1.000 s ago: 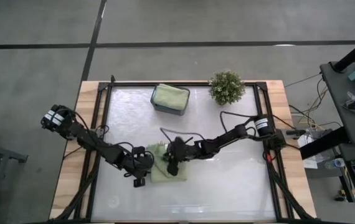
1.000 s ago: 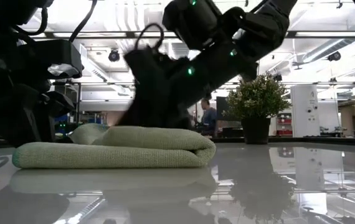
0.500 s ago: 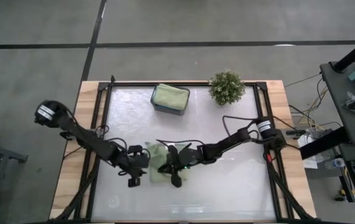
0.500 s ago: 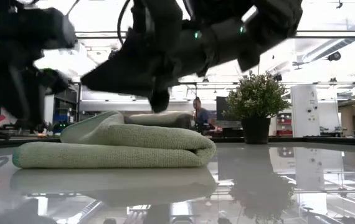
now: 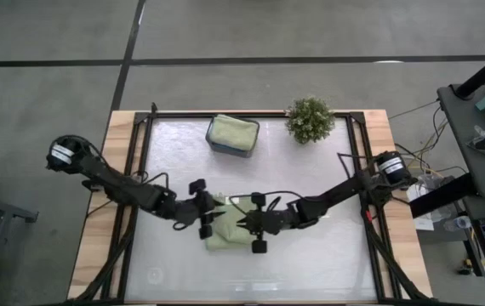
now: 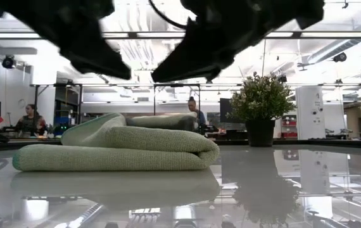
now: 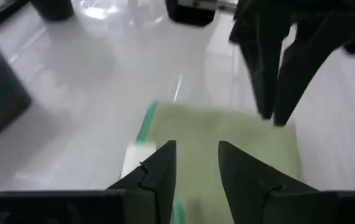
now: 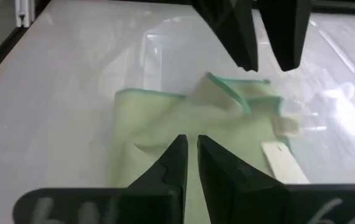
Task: Fold microfiber towels
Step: Fold the green microfiber towel
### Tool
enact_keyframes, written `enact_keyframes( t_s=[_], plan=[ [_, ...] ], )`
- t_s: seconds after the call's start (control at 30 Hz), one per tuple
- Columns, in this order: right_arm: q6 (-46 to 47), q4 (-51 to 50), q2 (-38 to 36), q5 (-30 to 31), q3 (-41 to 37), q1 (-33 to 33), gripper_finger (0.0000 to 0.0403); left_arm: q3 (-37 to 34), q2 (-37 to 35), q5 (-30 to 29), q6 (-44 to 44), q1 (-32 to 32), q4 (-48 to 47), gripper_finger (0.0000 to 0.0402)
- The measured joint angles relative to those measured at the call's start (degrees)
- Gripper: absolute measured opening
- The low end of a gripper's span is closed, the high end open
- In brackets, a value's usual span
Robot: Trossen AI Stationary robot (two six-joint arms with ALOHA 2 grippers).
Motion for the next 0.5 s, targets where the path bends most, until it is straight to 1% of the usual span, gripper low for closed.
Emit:
enact_keyframes(
  t_s=[0.1, 0.23, 0.3, 0.4, 0.5],
  plan=[
    [1.3, 1.2, -2.7, 0.3, -3.7, -0.2, 0.0028, 0.0, 2.3, 3.9, 2.1, 3.9, 5.5, 0.0105],
    [2.2, 4.3, -4.7, 0.5, -7.9, -0.3, 0.0028, 0.1, 5.6, 7.5, 1.8, 8.0, 5.8, 0.0105],
    [2.2, 5.8, -5.3, 0.6, -9.3, -0.3, 0.0028, 0.1, 7.0, 9.5, 1.8, 9.1, 5.7, 0.0105],
    [2.5, 6.9, -5.5, 0.6, -10.5, -0.3, 0.0028, 0.1, 8.3, 14.0, 0.8, 9.6, 5.2, 0.0105],
    [2.5, 7.0, -4.9, 0.6, -11.0, -0.3, 0.0028, 0.0, 9.1, 17.4, -0.9, 9.7, 2.5, 0.0105]
  ],
)
